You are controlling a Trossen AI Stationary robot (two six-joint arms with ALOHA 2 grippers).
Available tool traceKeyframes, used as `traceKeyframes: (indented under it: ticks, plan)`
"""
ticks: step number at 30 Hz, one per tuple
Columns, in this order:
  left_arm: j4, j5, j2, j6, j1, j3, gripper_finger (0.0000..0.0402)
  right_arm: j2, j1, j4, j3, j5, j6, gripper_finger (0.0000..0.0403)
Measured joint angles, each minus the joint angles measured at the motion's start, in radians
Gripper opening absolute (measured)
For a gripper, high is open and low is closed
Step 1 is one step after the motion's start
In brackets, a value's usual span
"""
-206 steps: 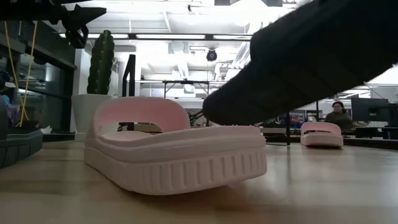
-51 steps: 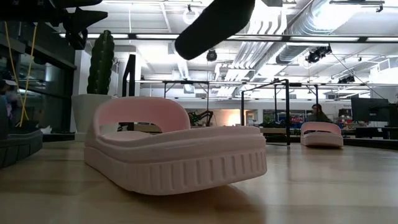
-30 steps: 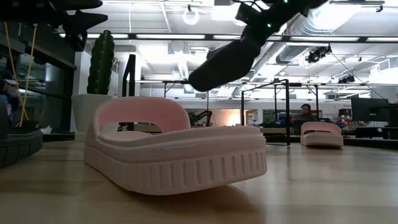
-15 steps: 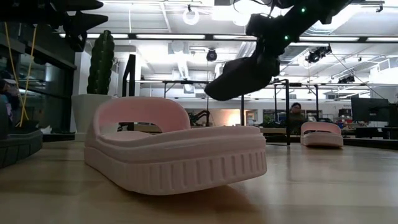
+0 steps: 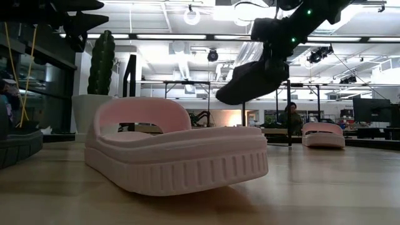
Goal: Pick and place slides into the shelf
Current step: Put the right black slide on the shelf
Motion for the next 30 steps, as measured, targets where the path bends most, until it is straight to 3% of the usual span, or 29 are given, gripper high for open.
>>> traceKeyframes:
  ticks: [15, 22, 30]
  plan:
    - [-0.001, 0.0, 0.0, 0.0, 0.0, 0.0, 0.0134, 0.123, 0.0, -0.017, 0.0, 0.006, 0.037, 0.0]
    - [-0.002, 0.0, 0.0, 0.0, 0.0, 0.0, 0.0134, 0.144, -0.001, -0.02, 0.0, 0.053, 0.036, 0.0]
    - [-0.002, 0.0, 0.0, 0.0, 0.0, 0.0, 0.0134, 0.145, -0.02, -0.043, 0.0, 0.031, 0.009, 0.0]
